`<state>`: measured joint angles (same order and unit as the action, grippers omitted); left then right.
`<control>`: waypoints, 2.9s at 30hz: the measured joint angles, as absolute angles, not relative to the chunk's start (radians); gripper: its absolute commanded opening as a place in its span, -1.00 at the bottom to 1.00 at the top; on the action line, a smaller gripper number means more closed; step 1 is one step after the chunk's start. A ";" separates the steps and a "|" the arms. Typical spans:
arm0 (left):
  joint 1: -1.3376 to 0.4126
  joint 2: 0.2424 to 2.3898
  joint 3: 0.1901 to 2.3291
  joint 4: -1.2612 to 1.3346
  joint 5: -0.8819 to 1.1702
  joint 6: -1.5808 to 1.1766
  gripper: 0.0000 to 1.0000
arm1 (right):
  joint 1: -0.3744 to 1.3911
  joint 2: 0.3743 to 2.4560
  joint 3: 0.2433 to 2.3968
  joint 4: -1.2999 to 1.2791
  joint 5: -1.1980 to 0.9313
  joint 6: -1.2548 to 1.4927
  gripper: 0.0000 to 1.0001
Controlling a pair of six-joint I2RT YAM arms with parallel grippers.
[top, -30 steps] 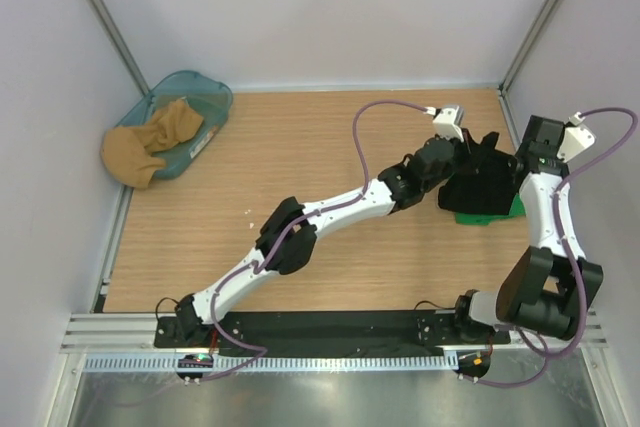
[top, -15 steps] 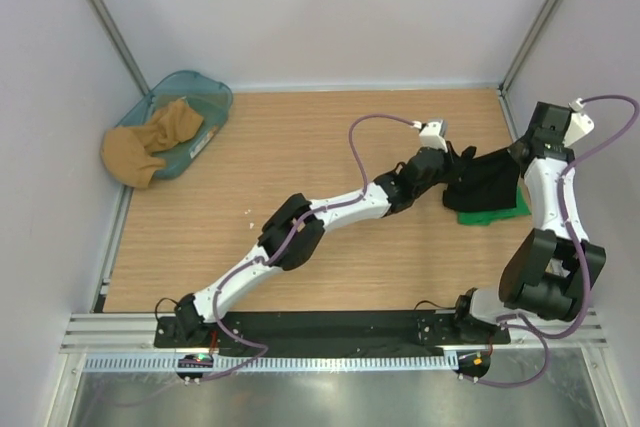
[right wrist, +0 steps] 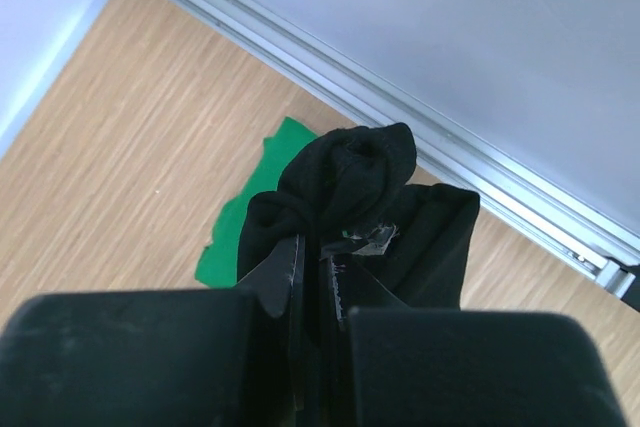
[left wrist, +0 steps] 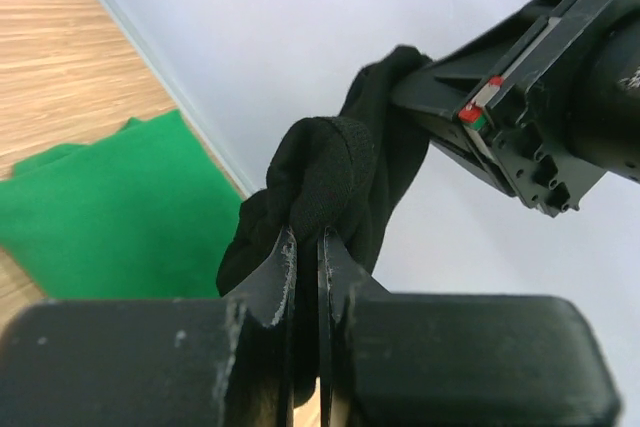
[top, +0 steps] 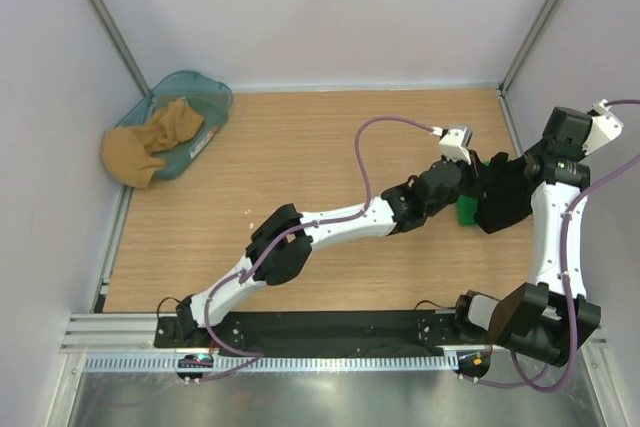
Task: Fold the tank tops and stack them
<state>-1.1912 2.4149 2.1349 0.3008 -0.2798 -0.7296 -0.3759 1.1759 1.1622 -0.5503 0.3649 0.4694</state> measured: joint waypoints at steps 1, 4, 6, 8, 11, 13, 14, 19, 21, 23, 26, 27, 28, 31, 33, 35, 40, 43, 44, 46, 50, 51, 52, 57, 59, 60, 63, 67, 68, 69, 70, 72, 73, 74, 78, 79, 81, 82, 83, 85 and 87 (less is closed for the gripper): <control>-1.190 2.415 2.135 0.295 -0.281 -0.730 -1.00 | -0.378 1.182 1.163 -0.556 0.365 0.468 -0.98; -1.187 2.416 2.139 0.288 -0.289 -0.730 -1.00 | -0.389 1.220 1.163 -0.566 0.362 0.464 -0.98; -1.183 2.421 2.148 0.286 -0.289 -0.730 -1.00 | -0.395 1.242 1.163 -0.568 0.355 0.463 -0.98; -1.181 2.433 2.163 0.280 -0.289 -0.730 -1.00 | -0.402 1.258 1.163 -0.570 0.351 0.462 -0.98; -1.178 2.452 2.179 0.276 -0.289 -0.735 -1.00 | -0.415 1.261 1.162 -0.569 0.348 0.461 -0.98; -1.178 2.465 2.185 0.274 -0.288 -0.742 -1.00 | -0.426 1.261 1.156 -0.566 0.347 0.461 -0.98; -1.177 2.472 2.188 0.273 -0.288 -0.748 -1.00 | -0.432 1.261 1.148 -0.561 0.345 0.461 -0.98; -1.178 2.494 2.189 0.270 -0.287 -0.756 -1.00 | -0.461 1.264 1.113 -0.562 0.336 0.461 -0.98; -1.179 2.500 2.191 0.269 -0.287 -0.757 -1.00 | -0.473 1.264 1.100 -0.554 0.326 0.461 -0.98; -1.178 2.506 2.200 0.267 -0.287 -0.757 -1.00 | -0.487 1.267 1.087 -0.543 0.311 0.462 -0.98; -1.177 2.518 2.217 0.263 -0.287 -0.759 -1.00 | -0.516 1.287 1.073 -0.534 0.276 0.466 -0.98; -1.177 2.524 2.228 0.259 -0.287 -0.759 -1.00 | -0.524 1.297 1.072 -0.531 0.264 0.467 -0.98; -1.177 2.531 2.238 0.255 -0.288 -0.757 -1.00 | -0.530 1.307 1.072 -0.528 0.255 0.470 -0.98; -1.176 2.560 2.277 0.246 -0.288 -0.752 -1.00 | -0.539 1.333 1.072 -0.512 0.231 0.474 -0.98; -1.172 2.575 2.293 0.241 -0.288 -0.752 -1.00 | -0.541 1.357 1.077 -0.501 0.216 0.477 -0.98; -1.165 2.585 2.303 0.236 -0.289 -0.751 -1.00 | -0.541 1.383 1.091 -0.498 0.199 0.480 -0.98; -1.143 2.591 2.307 0.235 -0.289 -0.752 -1.00 | -0.541 1.436 1.122 -0.482 0.143 0.494 -0.96; -1.130 2.591 2.307 0.236 -0.288 -0.752 -1.00 | -0.541 1.454 1.139 -0.476 0.112 0.503 -0.96; -1.125 2.592 2.309 0.235 -0.288 -0.752 -1.00 | -0.540 1.463 1.147 -0.474 0.101 0.505 -0.95; -1.115 2.602 2.325 0.239 -0.284 -0.753 -1.00 | -0.538 1.486 1.162 -0.462 0.078 0.510 -0.90; -1.086 2.646 2.367 0.280 -0.262 -0.756 -0.94 | -0.520 1.567 1.198 -0.410 0.022 0.526 -0.83; -1.076 2.668 2.385 0.294 -0.260 -0.756 -0.87 | -0.513 1.606 1.225 -0.402 0.006 0.530 -0.81; -1.068 2.687 2.401 0.304 -0.258 -0.756 -0.82 | -0.505 1.652 1.258 -0.390 -0.014 0.532 -0.78; -1.010 2.843 2.514 0.364 -0.278 -0.753 0.62 | -0.473 1.880 1.422 -0.360 -0.031 0.555 0.20; -0.984 2.889 2.539 0.369 -0.287 -0.773 0.69 | -0.476 1.947 1.475 -0.354 -0.017 0.552 0.26; -0.970 2.899 2.537 0.362 -0.287 -0.780 0.71 | -0.478 1.965 1.491 -0.355 -0.014 0.550 0.29; -0.937 2.881 2.464 0.363 -0.292 -0.781 0.74 | -0.471 1.974 1.501 -0.360 -0.010 0.550 0.62; -0.909 2.794 2.341 0.328 -0.303 -0.739 0.75 | -0.444 1.928 1.501 -0.366 0.007 0.527 0.73; -0.908 2.756 2.306 0.310 -0.307 -0.720 0.78 | -0.436 1.905 1.501 -0.374 0.009 0.520 0.75; -0.909 2.707 2.263 0.296 -0.311 -0.701 0.84 | -0.428 1.880 1.501 -0.382 0.009 0.514 0.76; -0.912 2.648 2.210 0.295 -0.314 -0.686 0.88 | -0.419 1.848 1.501 -0.389 0.009 0.505 0.78; -0.918 2.515 2.096 0.276 -0.326 -0.663 0.92 | -0.405 1.777 1.500 -0.399 -0.001 0.486 0.79; -0.923 2.440 2.041 0.272 -0.339 -0.648 0.93 | -0.395 1.738 1.498 -0.405 -0.011 0.474 0.79; -0.925 2.366 1.989 0.268 -0.355 -0.641 0.94 | -0.388 1.695 1.493 -0.409 -0.022 0.463 0.82; -0.938 2.065 1.790 0.252 -0.430 -0.616 0.99 | -0.357 1.536 1.437 -0.412 -0.105 0.432 1.00; -0.939 1.991 1.732 0.252 -0.452 -0.615 0.99 | -0.342 1.497 1.409 -0.412 -0.120 0.427 0.99; -0.938 1.873 1.628 0.243 -0.490 -0.616 0.99 | -0.300 1.434 1.356 -0.414 -0.131 0.421 1.00; -0.937 1.811 1.562 0.240 -0.511 -0.616 0.99 | -0.270 1.415 1.332 -0.417 -0.137 0.419 1.00; -0.936 1.750 1.489 0.231 -0.535 -0.616 0.99 | -0.239 1.399 1.308 -0.417 -0.144 0.419 0.99; -0.933 1.659 1.365 0.212 -0.565 -0.617 0.99 | -0.187 1.381 1.261 -0.418 -0.157 0.416 0.99; -0.925 1.580 1.243 0.168 -0.583 -0.617 0.99 | -0.132 1.351 1.186 -0.414 -0.165 0.409 0.99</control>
<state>-0.9245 1.5799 1.2427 0.1680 -0.5831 -0.6174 -0.1318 1.3506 1.1858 -0.4141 -0.1654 0.4088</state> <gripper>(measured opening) 0.994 0.996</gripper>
